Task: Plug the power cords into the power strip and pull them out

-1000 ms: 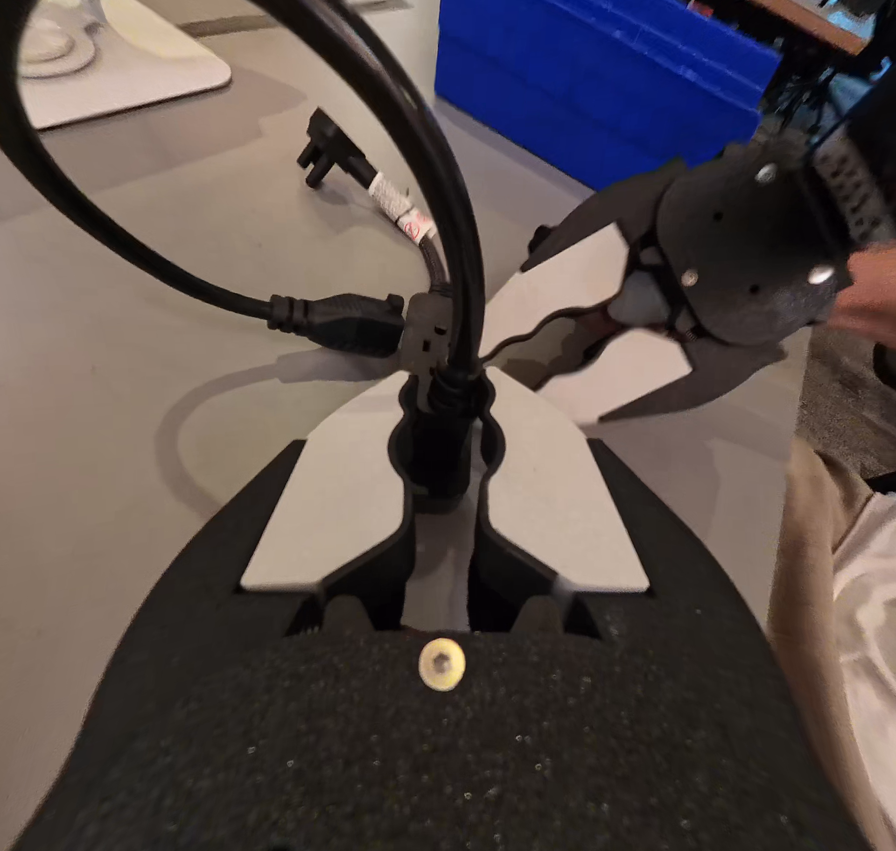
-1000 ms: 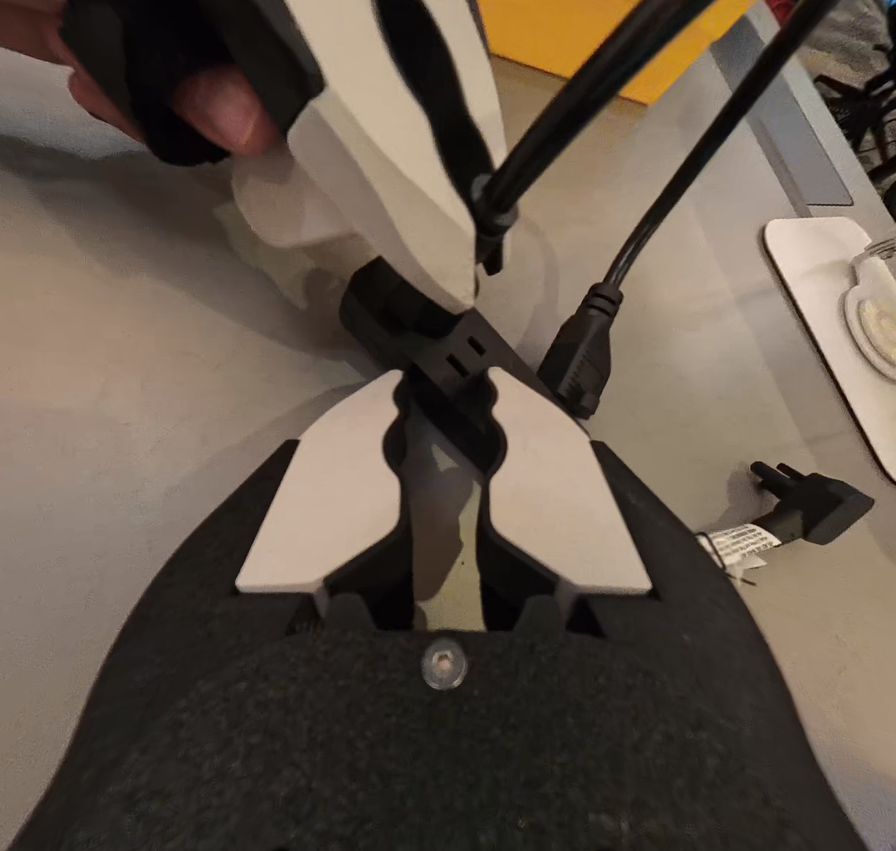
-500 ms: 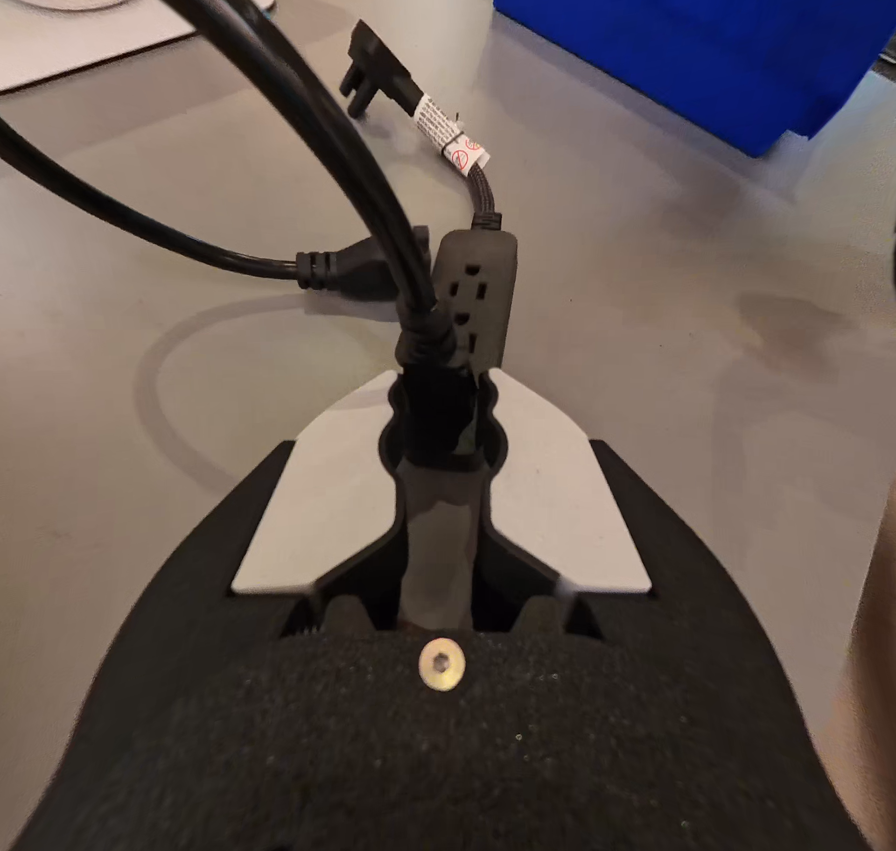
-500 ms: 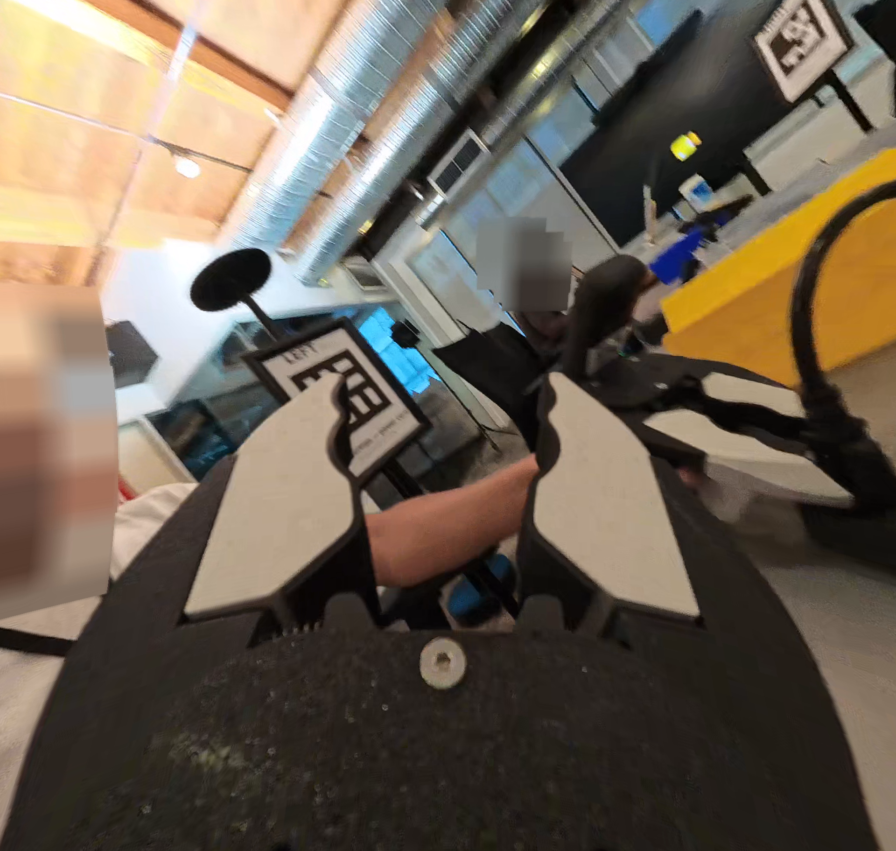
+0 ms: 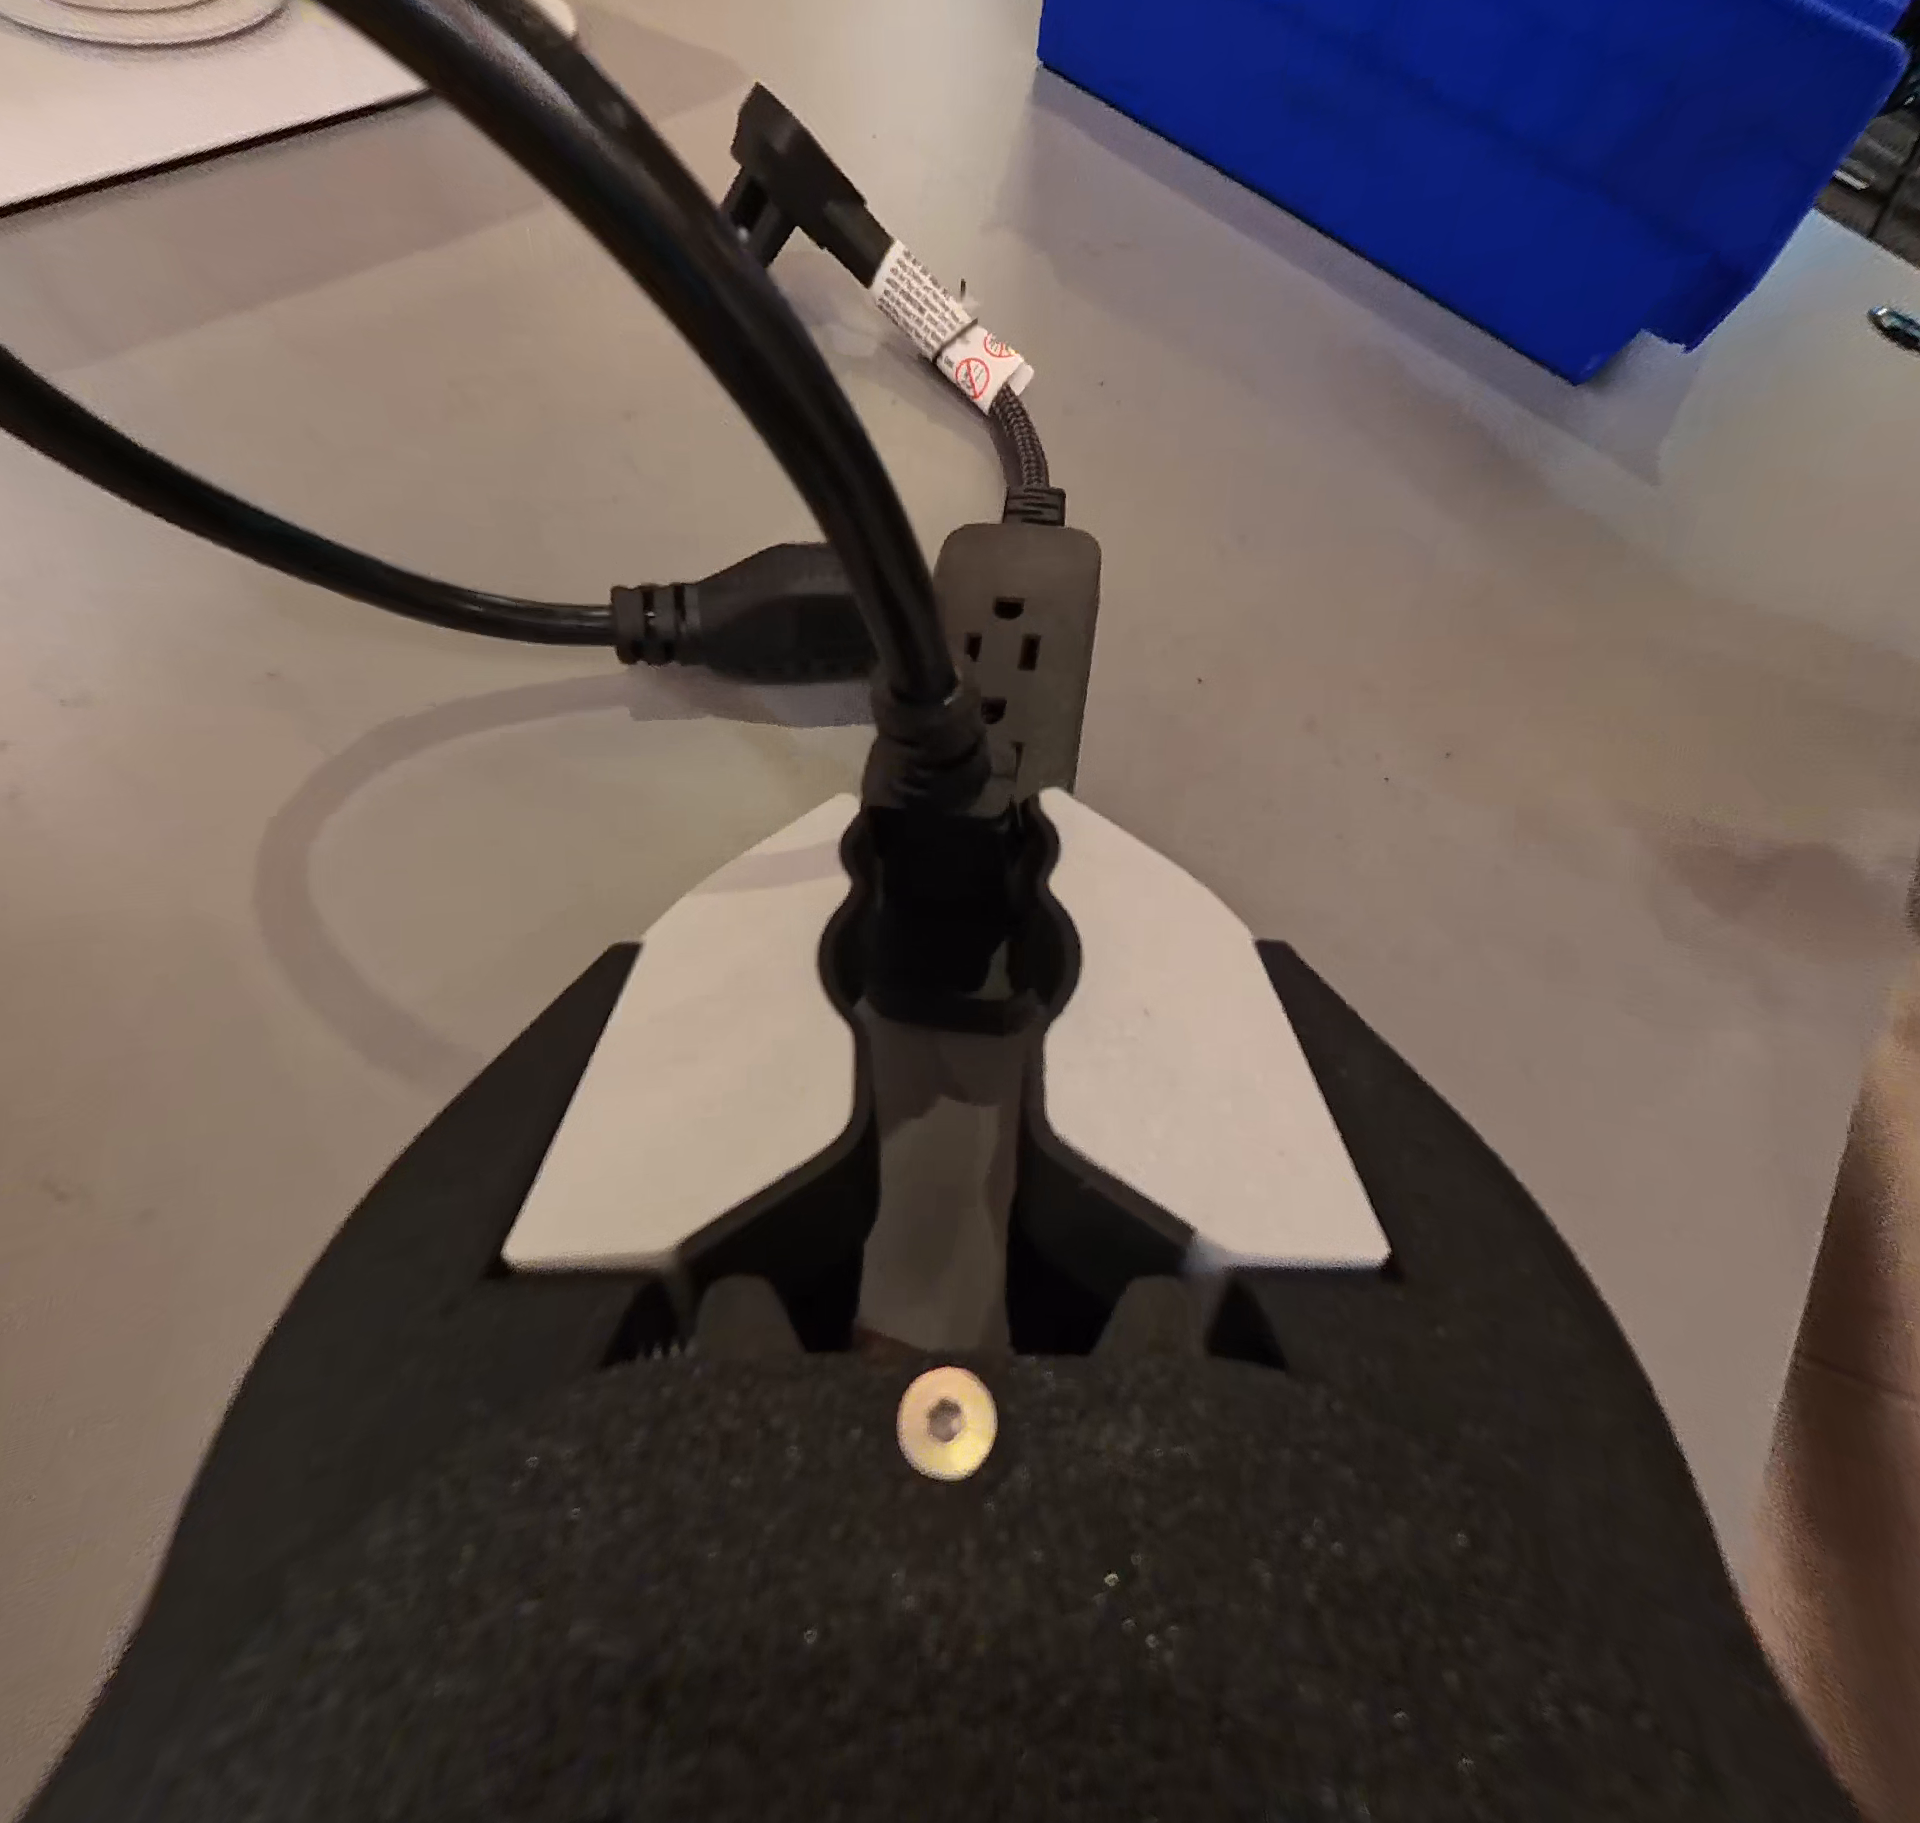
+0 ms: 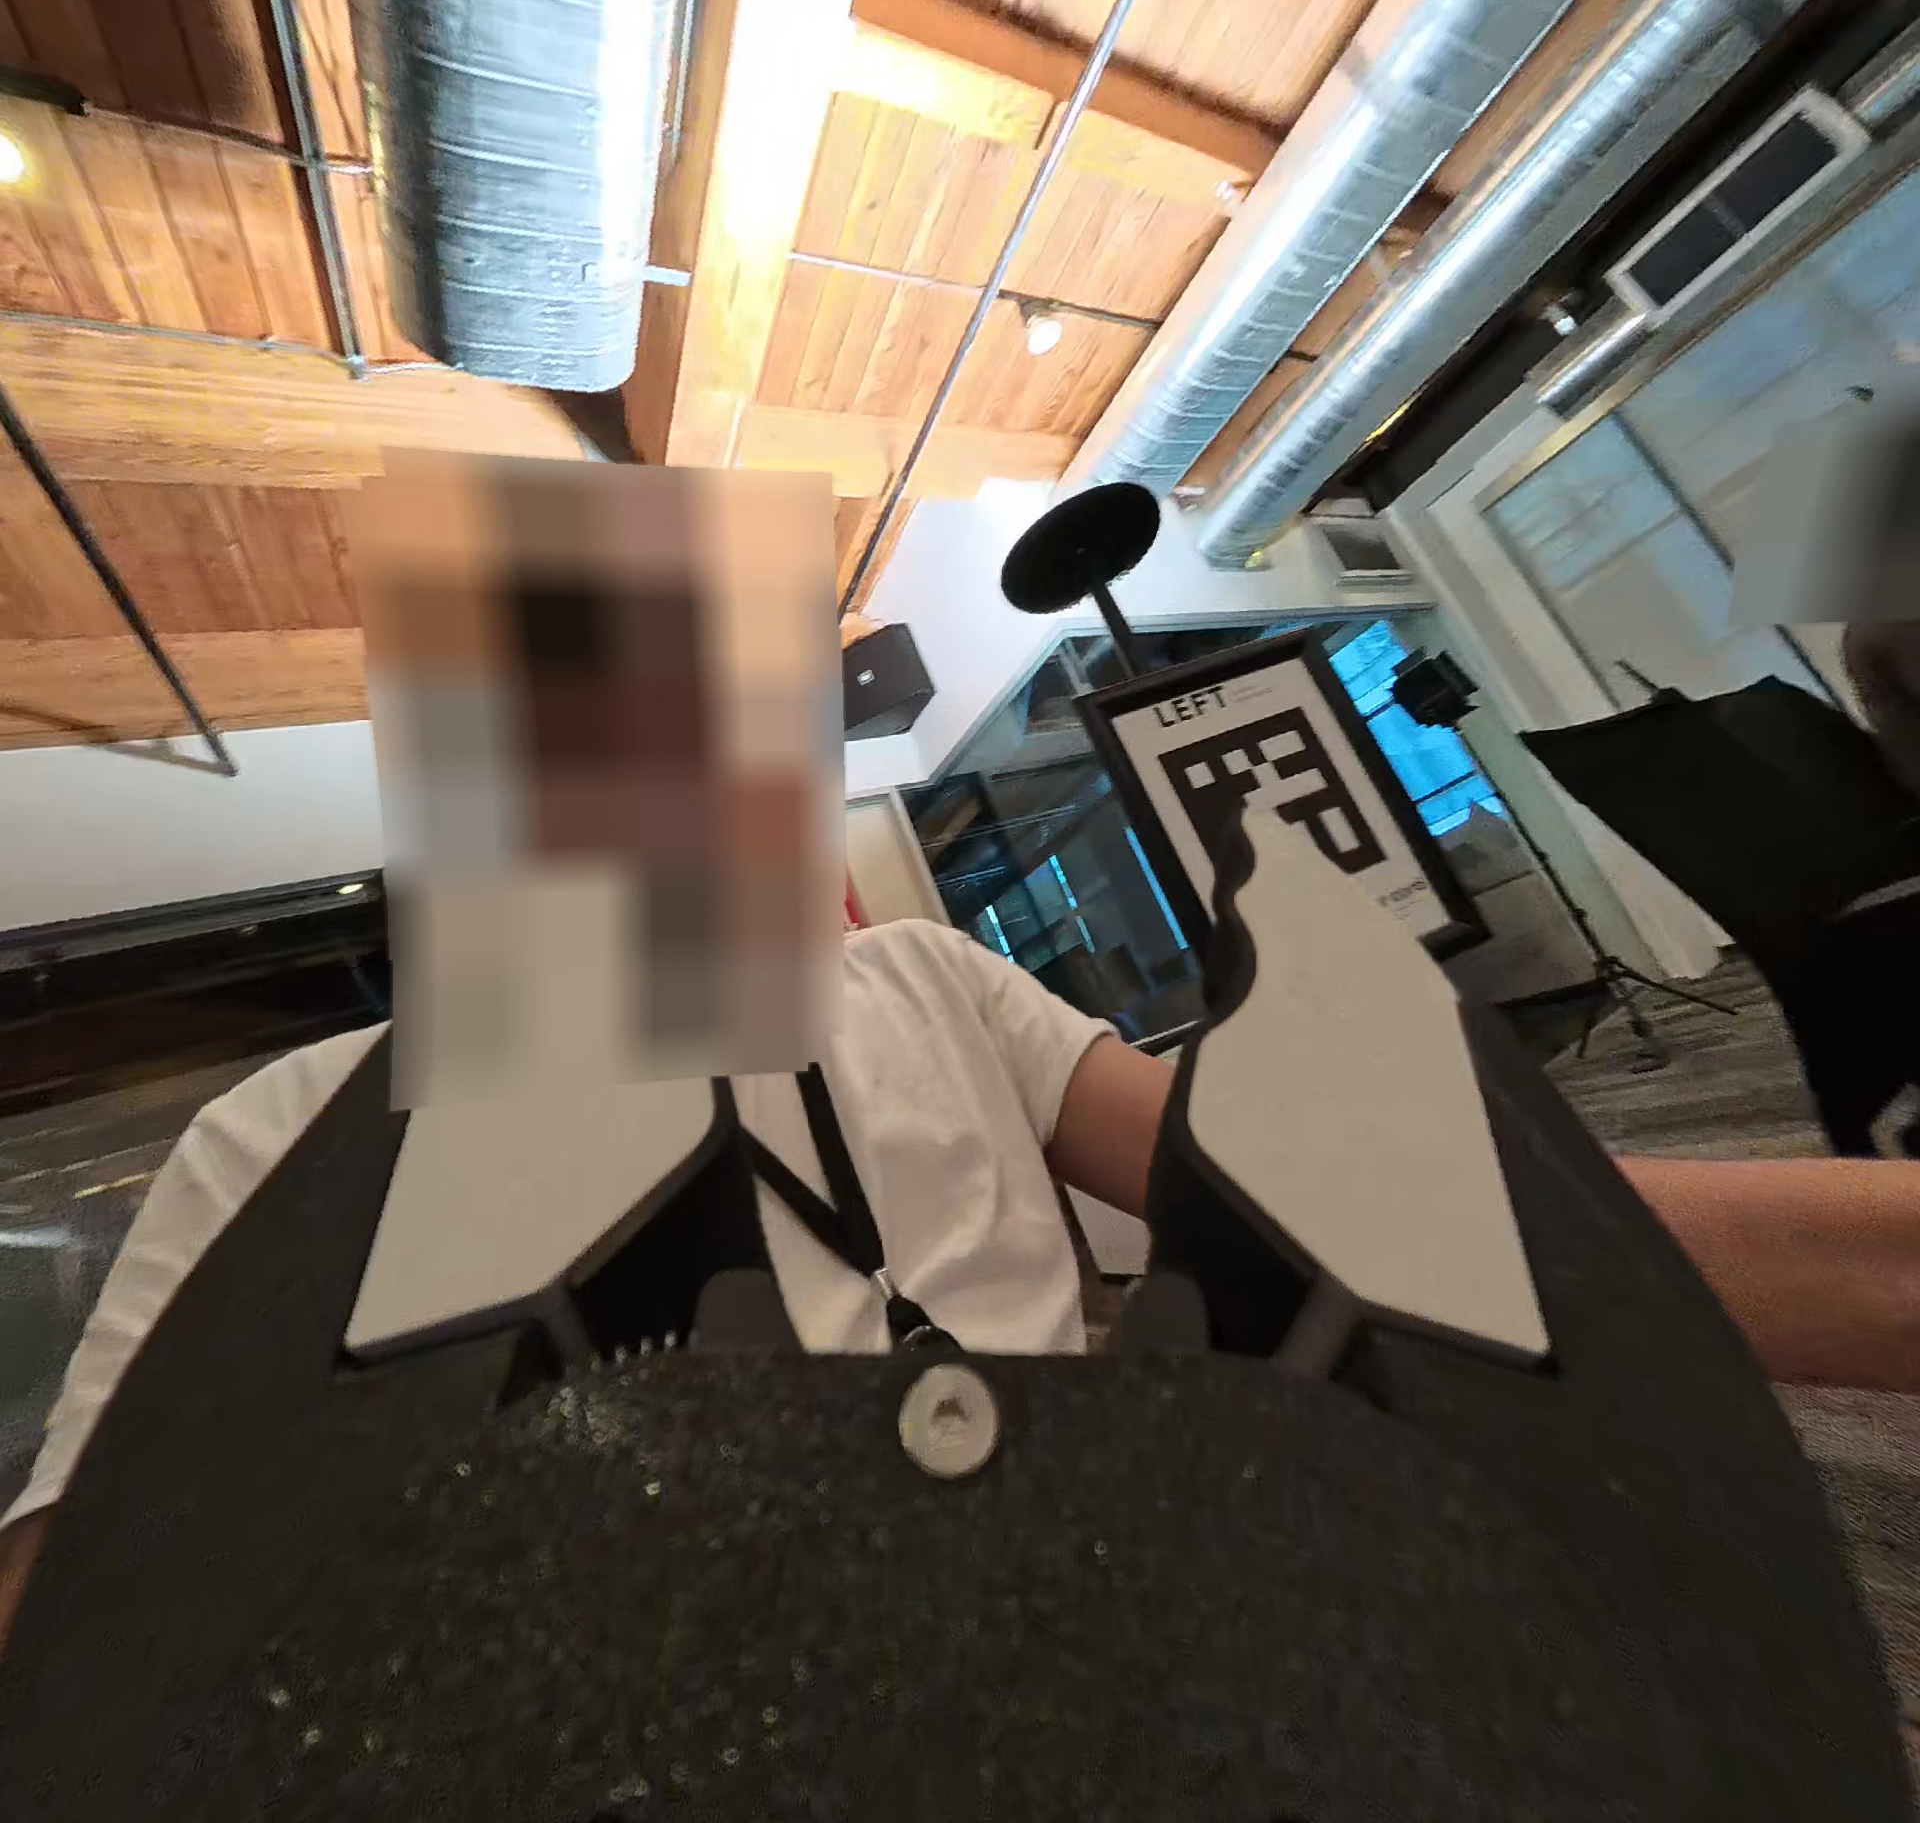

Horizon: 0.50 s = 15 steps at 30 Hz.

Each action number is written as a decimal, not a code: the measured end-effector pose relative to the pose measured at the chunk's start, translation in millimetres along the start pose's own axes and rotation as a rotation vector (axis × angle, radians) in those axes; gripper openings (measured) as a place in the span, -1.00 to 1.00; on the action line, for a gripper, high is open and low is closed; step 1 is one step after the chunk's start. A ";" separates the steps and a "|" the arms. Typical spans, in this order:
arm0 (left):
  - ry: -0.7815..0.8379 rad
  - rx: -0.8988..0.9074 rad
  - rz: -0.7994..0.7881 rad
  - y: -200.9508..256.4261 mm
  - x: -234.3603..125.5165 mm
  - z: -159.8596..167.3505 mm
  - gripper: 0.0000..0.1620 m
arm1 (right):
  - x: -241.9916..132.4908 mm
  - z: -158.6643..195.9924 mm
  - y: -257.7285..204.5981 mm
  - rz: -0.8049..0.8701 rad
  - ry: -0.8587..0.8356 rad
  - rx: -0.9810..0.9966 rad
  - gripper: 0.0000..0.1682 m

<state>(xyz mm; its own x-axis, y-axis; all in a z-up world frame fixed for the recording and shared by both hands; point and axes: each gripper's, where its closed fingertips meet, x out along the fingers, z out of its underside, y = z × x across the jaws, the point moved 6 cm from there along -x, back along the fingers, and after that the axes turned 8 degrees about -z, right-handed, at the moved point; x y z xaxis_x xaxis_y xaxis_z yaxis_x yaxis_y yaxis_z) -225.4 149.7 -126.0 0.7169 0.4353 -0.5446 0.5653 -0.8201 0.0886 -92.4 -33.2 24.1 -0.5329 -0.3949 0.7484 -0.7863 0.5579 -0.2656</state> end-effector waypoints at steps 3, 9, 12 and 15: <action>0.003 -0.007 0.017 1.4 2.2 -1.2 -0.69 | 7.2 7.5 1.2 -0.023 -0.041 0.022 0.11; -0.011 0.034 0.006 3.0 2.5 -1.9 -0.70 | 10.8 15.3 8.0 -0.001 -0.108 0.031 -0.05; -0.012 0.045 0.001 3.0 2.2 -1.7 -0.70 | 3.7 22.3 21.9 0.145 -0.221 -0.013 -0.64; -0.008 0.038 0.003 2.4 1.7 -1.0 -0.70 | -15.3 27.0 49.6 0.487 -0.403 -0.148 -1.00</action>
<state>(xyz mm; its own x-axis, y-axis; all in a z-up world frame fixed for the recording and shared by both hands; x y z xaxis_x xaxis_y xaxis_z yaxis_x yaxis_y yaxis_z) -222.4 148.8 -125.8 0.7154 0.4300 -0.5508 0.5468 -0.8352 0.0583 -131.7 -19.2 -17.0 -0.9160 -0.2978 0.2688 -0.3885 0.8257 -0.4090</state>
